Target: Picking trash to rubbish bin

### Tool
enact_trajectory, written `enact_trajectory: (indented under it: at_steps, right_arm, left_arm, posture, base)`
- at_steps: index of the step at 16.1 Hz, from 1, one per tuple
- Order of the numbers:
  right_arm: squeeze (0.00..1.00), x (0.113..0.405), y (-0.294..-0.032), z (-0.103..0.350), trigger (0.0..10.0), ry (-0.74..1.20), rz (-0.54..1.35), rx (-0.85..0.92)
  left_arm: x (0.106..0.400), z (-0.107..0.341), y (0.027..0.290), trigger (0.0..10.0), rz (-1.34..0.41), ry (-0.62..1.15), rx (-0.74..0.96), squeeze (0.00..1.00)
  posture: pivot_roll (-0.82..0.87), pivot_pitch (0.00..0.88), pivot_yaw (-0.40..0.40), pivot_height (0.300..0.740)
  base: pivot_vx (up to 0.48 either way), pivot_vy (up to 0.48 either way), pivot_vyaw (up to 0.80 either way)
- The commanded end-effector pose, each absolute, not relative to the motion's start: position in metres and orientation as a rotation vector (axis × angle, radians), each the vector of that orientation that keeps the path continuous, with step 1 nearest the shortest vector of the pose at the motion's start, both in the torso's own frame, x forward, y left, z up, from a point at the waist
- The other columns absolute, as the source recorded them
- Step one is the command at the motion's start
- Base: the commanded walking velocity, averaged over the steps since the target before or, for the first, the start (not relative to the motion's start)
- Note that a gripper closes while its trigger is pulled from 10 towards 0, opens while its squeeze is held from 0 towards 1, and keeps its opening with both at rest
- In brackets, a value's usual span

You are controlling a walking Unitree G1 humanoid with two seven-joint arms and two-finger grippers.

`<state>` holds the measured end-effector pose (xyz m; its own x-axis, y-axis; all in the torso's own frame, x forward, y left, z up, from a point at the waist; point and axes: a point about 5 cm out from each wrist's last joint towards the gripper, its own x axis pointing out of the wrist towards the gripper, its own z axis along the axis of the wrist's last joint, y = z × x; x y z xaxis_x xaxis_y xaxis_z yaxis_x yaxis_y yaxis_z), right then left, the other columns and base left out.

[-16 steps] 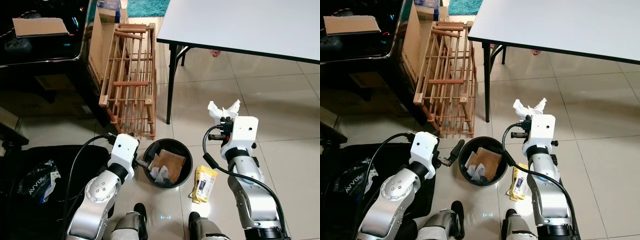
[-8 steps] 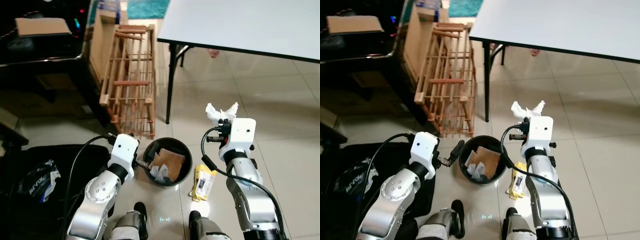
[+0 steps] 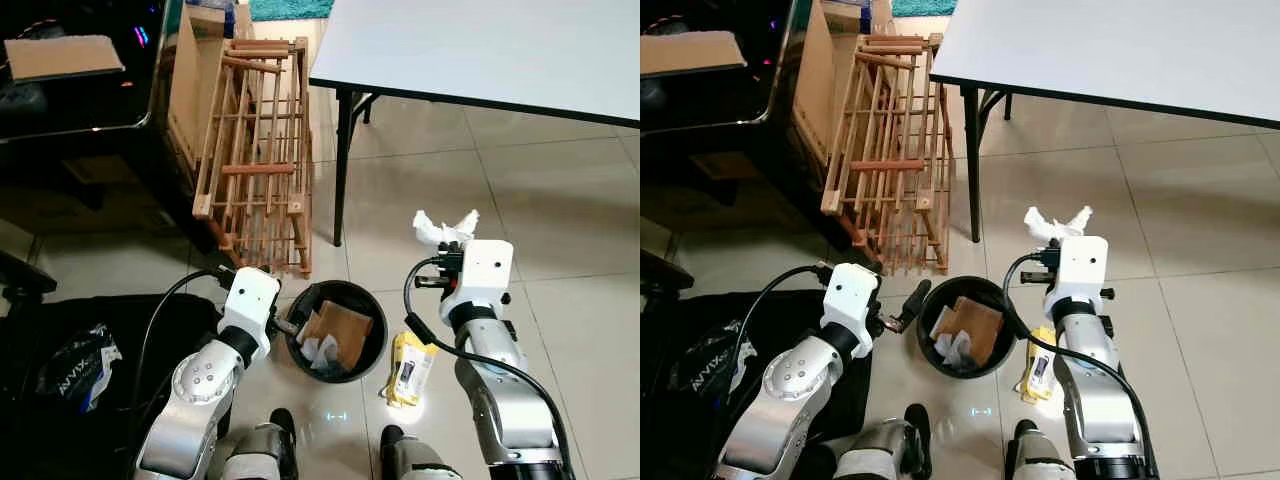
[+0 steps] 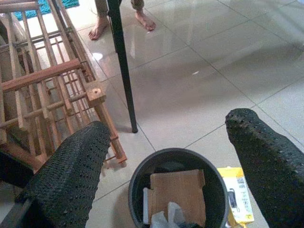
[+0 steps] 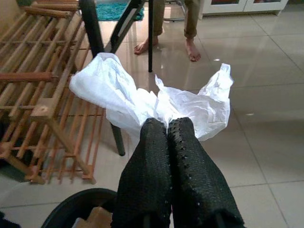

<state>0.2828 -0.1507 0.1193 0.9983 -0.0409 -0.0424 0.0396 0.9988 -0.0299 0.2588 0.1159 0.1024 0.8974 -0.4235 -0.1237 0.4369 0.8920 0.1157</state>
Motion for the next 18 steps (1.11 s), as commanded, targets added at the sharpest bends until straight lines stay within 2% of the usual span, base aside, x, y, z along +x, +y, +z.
enact_trajectory:
  at_steps: [1, 18]
  right_arm:
    - [0.00, 0.279, -0.150, 0.118, 0.0, 0.053, -0.034, -0.035]
    - [0.00, 0.278, -0.144, 0.103, 0.0, 0.116, 0.011, -0.039]
  left_arm:
    - [0.255, 0.099, 0.117, 10.0, -0.444, 0.115, 0.156, 0.00]
    - [0.251, 0.091, 0.123, 10.0, -0.415, 0.153, 0.167, 0.00]
  posture:
    - [0.02, 0.302, 0.056, 0.740]
    - [0.03, 0.333, 0.042, 0.740]
  base:
    - [0.000, 0.000, 0.00]
    - [0.000, 0.000, 0.00]
